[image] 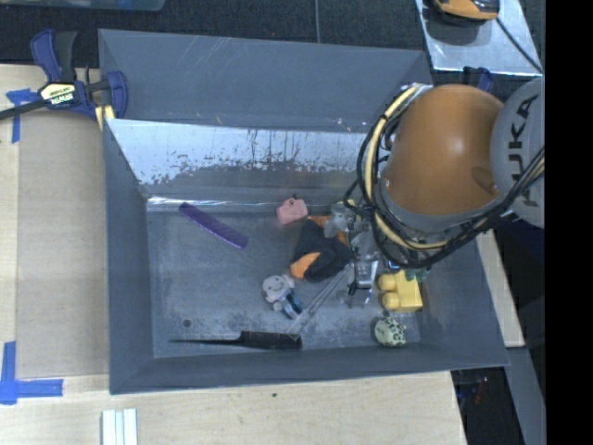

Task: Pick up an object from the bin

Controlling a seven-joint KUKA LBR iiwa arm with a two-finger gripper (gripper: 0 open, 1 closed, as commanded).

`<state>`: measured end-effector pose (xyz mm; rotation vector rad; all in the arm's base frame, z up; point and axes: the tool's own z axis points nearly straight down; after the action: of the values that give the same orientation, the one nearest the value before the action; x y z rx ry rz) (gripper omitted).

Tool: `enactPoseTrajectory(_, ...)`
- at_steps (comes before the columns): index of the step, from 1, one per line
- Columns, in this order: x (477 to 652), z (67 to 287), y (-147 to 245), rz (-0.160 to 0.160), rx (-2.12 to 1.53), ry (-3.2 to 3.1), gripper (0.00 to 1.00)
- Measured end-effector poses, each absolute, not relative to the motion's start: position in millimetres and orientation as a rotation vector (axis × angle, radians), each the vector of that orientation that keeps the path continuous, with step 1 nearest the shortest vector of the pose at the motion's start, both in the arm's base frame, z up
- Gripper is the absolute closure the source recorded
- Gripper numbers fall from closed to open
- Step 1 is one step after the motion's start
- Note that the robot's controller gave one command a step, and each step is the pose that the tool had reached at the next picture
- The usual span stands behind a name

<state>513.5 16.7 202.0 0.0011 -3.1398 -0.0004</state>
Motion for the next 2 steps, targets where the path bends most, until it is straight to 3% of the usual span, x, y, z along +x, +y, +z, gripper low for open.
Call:
enactPoseTrajectory(1, 514.8, 204, 17, 0.0, 0.0, -3.145, 0.0)
enactPoseTrajectory(2, 558.2, 120, -24, 0.001, 0.14, -3.148, 0.0)
